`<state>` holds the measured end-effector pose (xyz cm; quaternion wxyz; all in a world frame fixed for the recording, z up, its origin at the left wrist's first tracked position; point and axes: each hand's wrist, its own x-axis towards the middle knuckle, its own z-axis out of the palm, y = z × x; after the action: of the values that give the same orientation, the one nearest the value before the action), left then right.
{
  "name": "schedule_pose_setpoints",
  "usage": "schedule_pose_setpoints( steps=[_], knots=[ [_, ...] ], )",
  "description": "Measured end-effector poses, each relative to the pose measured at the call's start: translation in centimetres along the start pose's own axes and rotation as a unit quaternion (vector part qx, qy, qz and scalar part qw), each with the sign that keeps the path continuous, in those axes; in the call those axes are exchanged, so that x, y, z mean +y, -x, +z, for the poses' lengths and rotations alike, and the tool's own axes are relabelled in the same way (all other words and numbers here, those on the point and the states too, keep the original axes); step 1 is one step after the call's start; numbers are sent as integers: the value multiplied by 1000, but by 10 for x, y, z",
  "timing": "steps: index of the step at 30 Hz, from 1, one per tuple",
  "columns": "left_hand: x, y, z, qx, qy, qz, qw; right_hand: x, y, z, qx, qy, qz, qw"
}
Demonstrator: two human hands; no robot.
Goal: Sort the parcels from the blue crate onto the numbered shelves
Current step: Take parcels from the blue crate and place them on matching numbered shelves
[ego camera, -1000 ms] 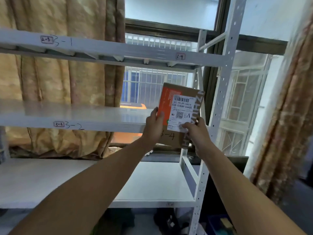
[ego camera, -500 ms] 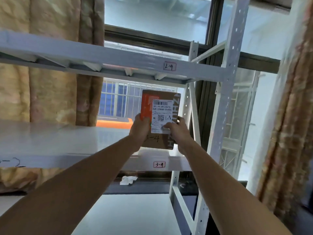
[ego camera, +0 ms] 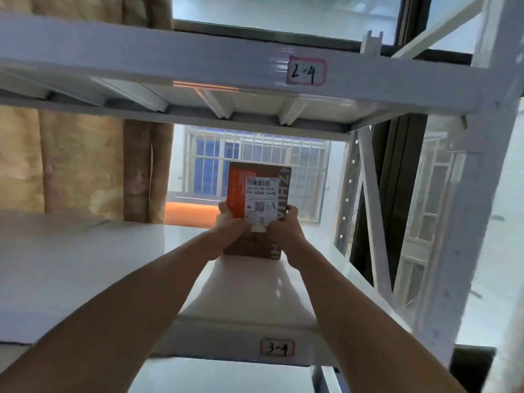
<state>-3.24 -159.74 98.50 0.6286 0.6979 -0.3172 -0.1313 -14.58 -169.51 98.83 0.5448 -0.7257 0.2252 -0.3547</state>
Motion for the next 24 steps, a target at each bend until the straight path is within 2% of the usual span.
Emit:
schedule_pose_setpoints(
  steps=[8,12,14,17,19,24],
  knots=[
    [-13,-24,-4,-5,-40,24,999,15,-24,9,7,29,-2,1000],
    [-9,-4,-23,5,-94,-9,996,8,-2,20,84,149,54,984],
    [-8,19,-42,15,-234,-9,972,-3,22,29,120,222,72,965],
    [-10,66,-96,49,-437,26,898,-26,64,61,160,261,60,950],
    [-13,108,-151,72,-490,29,869,-47,98,103,150,280,24,948],
    [-42,247,-347,121,-555,-30,823,-100,222,275,25,253,-93,963]
  ],
)
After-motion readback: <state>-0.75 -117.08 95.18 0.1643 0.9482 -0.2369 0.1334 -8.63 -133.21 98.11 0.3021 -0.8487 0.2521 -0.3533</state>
